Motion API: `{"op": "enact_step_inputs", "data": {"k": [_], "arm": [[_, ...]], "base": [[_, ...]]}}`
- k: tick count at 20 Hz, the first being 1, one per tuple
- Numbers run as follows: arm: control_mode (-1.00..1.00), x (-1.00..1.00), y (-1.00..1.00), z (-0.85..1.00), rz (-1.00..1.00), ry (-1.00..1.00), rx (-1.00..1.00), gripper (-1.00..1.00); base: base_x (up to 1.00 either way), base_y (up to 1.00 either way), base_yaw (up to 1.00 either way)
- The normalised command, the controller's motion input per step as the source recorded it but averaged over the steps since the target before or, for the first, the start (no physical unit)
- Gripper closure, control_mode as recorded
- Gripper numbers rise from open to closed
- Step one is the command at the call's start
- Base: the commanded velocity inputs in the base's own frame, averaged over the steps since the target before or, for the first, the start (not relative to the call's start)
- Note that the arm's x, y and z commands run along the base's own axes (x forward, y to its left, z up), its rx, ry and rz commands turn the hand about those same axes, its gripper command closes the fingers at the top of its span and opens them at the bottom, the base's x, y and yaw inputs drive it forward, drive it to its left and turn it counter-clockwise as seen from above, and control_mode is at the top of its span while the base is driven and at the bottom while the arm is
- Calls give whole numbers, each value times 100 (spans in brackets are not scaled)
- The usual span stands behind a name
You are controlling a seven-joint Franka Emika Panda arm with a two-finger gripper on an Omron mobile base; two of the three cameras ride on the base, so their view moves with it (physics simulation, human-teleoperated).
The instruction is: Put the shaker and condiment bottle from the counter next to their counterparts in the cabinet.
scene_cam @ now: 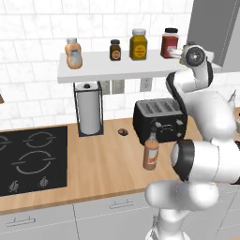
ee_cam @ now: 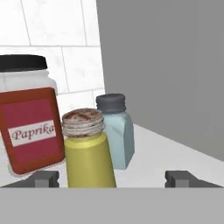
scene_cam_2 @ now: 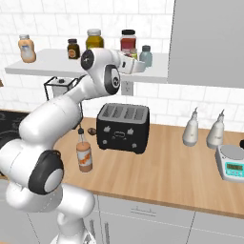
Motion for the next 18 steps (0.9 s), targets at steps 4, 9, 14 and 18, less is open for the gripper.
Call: {"op": "enact_step_inputs", "data": {"k": [4,9,14,18], "arm": [[-100,-98,19,16,0,-14,0,-100],[-100,-86,43,24,3,-16,0,-100],[-100,-87,42,22,7,-13,0,-100],[-100,-96,31,10,3,-8,0,-100]], "base": [[0,0,0],[0,0,0],[0,0,0],[0,0,0]]}}
